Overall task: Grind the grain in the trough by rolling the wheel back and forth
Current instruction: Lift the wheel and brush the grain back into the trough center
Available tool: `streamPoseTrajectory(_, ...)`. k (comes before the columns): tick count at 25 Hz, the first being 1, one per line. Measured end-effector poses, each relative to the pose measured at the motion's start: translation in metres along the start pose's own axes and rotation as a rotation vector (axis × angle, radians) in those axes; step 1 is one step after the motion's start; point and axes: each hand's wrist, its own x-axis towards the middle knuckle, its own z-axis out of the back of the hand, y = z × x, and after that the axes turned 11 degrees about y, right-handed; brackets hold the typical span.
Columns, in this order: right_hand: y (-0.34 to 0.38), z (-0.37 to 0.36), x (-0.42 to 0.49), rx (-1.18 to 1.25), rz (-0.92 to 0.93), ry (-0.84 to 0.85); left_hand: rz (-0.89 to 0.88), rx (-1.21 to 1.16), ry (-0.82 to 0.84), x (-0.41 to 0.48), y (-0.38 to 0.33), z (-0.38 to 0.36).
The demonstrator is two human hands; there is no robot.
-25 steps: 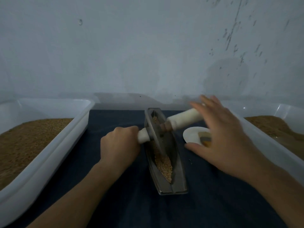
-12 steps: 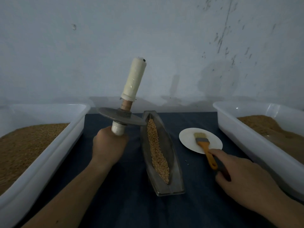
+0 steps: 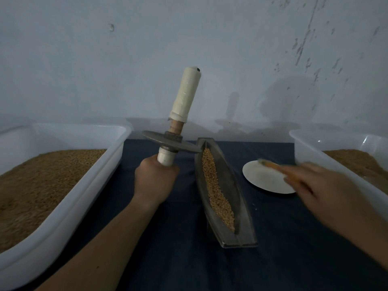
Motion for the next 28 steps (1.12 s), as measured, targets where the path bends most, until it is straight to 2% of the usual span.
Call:
streamPoseTrajectory(2,0.011,0.020,0.016,0.033,0.082,-0.228,-0.007,0.009,0.004,0.000,0.000,0.000)
streamPoseTrajectory(5,0.048,0.033,0.054,0.138,0.221,-0.319,-0.025,0.030,0.015,0.000,0.001,-0.001)
streamPoseTrajectory(7,0.074,0.028,0.077,0.139,0.288,-0.279,-0.032,0.031,0.019,0.000,0.002,-0.001)
streamPoseTrajectory(12,0.097,0.000,0.111,-0.016,0.260,-0.057,-0.031,0.025,0.040,0.004,0.004,-0.001)
streamPoseTrajectory(19,0.107,-0.008,0.069,0.019,0.316,0.080,-0.023,0.015,0.037,0.006,0.006,-0.002)
streamPoseTrajectory(23,0.111,0.015,0.049,0.076,0.338,0.036,-0.017,0.004,0.046,0.006,0.007,-0.002)
streamPoseTrajectory(28,0.109,0.022,0.094,0.069,0.243,-0.040,-0.025,-0.004,0.042,0.005,0.006,-0.002)
